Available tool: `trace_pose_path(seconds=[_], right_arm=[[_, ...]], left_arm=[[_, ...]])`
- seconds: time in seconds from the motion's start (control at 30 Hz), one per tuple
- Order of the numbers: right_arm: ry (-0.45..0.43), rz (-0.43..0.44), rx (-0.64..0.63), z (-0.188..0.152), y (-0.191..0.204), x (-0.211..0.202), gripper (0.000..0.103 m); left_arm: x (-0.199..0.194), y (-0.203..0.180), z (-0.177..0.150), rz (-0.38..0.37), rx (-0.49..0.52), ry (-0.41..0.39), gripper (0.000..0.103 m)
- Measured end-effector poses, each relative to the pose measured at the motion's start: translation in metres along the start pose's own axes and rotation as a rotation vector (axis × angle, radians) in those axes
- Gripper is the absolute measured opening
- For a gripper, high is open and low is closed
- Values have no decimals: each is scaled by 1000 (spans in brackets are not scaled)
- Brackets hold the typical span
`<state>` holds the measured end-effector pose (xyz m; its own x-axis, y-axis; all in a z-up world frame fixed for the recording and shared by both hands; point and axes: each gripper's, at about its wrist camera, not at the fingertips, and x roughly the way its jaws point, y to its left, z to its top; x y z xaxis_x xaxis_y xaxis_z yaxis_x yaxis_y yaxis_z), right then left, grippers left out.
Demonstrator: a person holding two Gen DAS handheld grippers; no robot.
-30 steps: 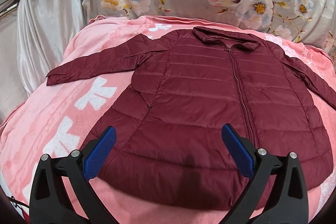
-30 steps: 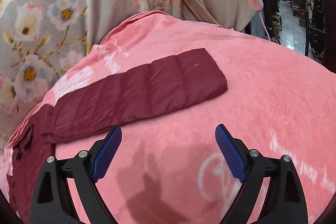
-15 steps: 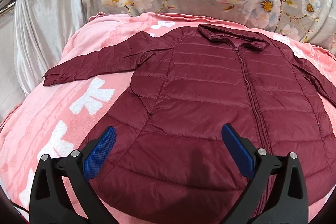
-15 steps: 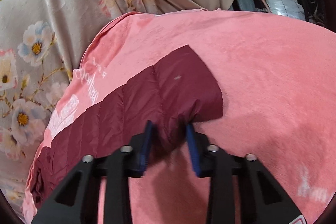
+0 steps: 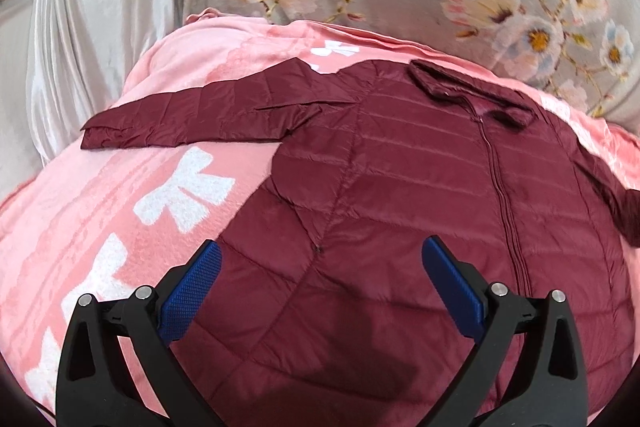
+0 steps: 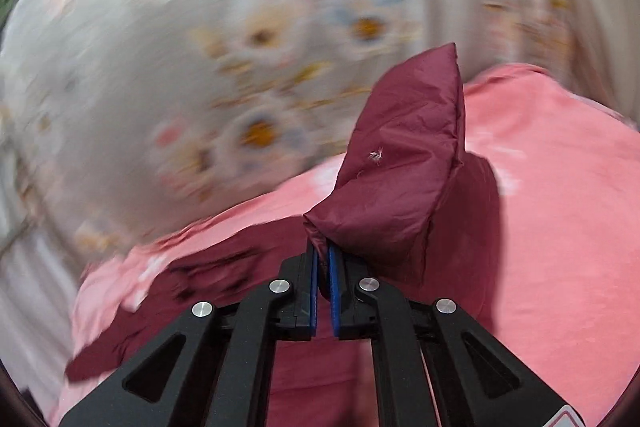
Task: Fold large clothes
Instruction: 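Lay the held sleeve across the jacket body with the right tool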
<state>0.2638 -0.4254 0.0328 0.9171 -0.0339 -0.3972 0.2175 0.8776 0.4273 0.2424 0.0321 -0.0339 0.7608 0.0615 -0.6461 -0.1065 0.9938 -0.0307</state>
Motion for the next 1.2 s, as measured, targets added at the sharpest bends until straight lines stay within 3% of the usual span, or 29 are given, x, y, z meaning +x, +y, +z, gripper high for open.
trace_pose_path(seconds=[0.07, 0.27, 0.37, 0.5, 0.63, 0.7, 0.77, 0.9, 1.07, 1.2], right_arm=[[67, 113, -58, -18, 48, 21, 6], [239, 255, -163, -83, 129, 69, 6], [322, 274, -207, -117, 156, 89, 5], [429, 284, -262, -152, 178, 107, 8], [441, 276, -298, -165, 187, 100, 17], [424, 271, -281, -161, 182, 93, 41], [394, 258, -253, -155, 170, 81, 53], [355, 203, -181, -144, 127, 55, 53], [316, 93, 4, -123, 50, 41, 53], [289, 45, 223, -106, -17, 43, 55]], left_arm=[[3, 8, 6, -7, -24, 0, 98], [10, 34, 27, -13, -85, -15, 98], [17, 43, 35, -28, -105, -6, 98], [31, 46, 44, -104, -137, 21, 98], [48, 32, 53, -202, -159, 53, 98], [60, 22, 57, -265, -181, 81, 98], [73, 10, 60, -327, -211, 126, 98], [90, -10, 62, -413, -269, 187, 98], [119, -24, 49, -379, -303, 300, 98], [124, -18, 41, -365, -350, 309, 97]])
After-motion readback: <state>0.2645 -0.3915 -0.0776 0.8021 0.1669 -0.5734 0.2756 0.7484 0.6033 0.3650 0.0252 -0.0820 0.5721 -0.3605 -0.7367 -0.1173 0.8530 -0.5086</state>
